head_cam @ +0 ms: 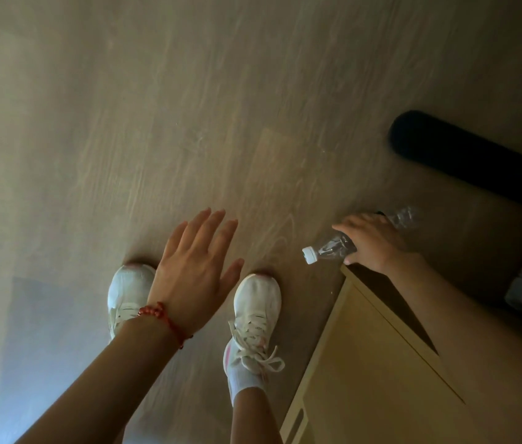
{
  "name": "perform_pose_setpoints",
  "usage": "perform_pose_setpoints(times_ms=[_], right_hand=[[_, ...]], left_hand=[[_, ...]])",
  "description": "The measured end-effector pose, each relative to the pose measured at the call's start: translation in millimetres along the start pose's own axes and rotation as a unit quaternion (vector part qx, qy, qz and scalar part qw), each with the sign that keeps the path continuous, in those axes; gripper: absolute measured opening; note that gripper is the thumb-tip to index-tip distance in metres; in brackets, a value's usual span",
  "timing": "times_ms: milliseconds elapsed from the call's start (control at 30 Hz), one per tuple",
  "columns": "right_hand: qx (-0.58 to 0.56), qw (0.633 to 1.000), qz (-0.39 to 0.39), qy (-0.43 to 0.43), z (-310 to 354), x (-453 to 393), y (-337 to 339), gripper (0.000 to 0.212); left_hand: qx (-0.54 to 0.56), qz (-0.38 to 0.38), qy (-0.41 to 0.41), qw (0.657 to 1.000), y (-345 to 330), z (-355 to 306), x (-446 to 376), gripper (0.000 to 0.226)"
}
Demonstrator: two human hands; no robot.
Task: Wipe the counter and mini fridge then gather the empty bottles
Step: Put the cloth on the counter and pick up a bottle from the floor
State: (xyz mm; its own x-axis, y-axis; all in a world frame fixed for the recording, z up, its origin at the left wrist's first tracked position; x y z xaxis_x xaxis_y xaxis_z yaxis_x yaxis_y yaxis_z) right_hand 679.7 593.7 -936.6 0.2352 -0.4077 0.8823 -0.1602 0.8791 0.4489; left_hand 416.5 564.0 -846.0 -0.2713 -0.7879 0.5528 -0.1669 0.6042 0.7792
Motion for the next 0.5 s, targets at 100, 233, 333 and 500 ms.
perform_pose_setpoints(times_ms=[100, 233, 333, 500], right_hand=[[0.002, 1.000, -0.007, -0.015, -6.9, -4.0, -5.9, 0.072], [-0.106, 0.993, -0.017, -0.049, -13.2, -4.9, -9.3, 0.071], [-0.284, 0.953, -0.050, -0.090, -12.0, -5.9, -2.7, 0.069], [-0.454, 0.875, -0.141, -0.088, 10.5, -4.2, 29.3, 0.064]], left_hand=[[-0.001, 0.010, -0.004, 1.000, -7.0, 0.5, 0.9, 0.066], [-0.003, 0.011, -0.007, 1.000, -9.2, 2.6, 3.5, 0.066], [-0.002, 0.007, -0.004, 1.000, -8.3, 5.1, 4.4, 0.065], [-0.005, 0.000, 0.007, 1.000, 2.1, 10.2, 8.1, 0.061]])
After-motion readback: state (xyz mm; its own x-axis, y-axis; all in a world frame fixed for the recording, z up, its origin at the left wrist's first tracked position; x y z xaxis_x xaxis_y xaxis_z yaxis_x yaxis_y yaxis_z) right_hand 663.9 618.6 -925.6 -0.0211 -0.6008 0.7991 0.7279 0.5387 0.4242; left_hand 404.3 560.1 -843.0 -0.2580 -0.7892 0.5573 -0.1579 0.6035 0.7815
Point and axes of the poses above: each hand's wrist, its own x-axis away from the middle knuckle, its own y-axis out of the back of the hand, z = x × y, the point moved 5 cm from there along -x, towards the middle knuckle, and after that the axes turned 7 degrees about -x, right-handed, at the moved point
